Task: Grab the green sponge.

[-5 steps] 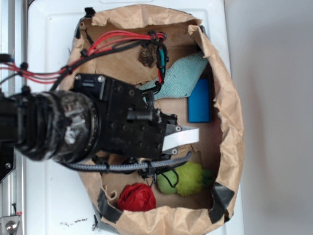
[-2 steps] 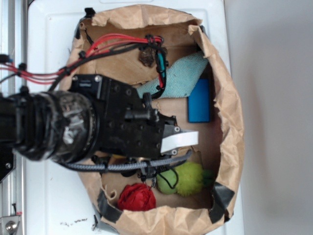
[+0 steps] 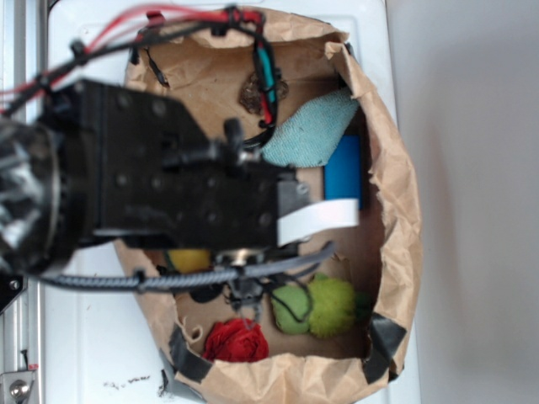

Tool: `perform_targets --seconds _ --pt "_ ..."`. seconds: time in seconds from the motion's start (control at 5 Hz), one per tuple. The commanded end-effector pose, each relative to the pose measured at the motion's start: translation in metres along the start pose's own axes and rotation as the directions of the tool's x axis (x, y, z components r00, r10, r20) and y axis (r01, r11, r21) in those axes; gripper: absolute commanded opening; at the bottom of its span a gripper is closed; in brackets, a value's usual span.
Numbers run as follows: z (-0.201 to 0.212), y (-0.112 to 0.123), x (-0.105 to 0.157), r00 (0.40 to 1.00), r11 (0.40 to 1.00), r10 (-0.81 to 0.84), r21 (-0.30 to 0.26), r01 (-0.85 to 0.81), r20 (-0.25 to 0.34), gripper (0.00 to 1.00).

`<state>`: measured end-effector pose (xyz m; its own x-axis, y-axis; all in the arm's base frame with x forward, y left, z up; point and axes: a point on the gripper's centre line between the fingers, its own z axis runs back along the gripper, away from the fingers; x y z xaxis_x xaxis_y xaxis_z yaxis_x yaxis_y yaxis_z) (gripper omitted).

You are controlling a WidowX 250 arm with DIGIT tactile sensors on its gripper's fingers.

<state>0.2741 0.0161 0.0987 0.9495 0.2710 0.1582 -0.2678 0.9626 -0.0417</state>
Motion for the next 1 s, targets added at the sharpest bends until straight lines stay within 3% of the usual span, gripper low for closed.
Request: perform_targets --seconds 0.0,0.4,0.6,0.8 --pt "0.075 0.012 0.028 0.994 0.996 0.050 -0.081 -0.043 0.093 0.00" --pt "0.099 0.006 0.034 0.980 0.999 0.026 -0.040 -0.018 0.197 0.00" --pt "0.101 0.004 0.035 0.980 0.999 0.008 -0.035 -0.001 0.198 0.00" --pt "0.093 -0.001 0.035 0.978 1.000 -0.011 0.010 0.009 0.208 0.00"
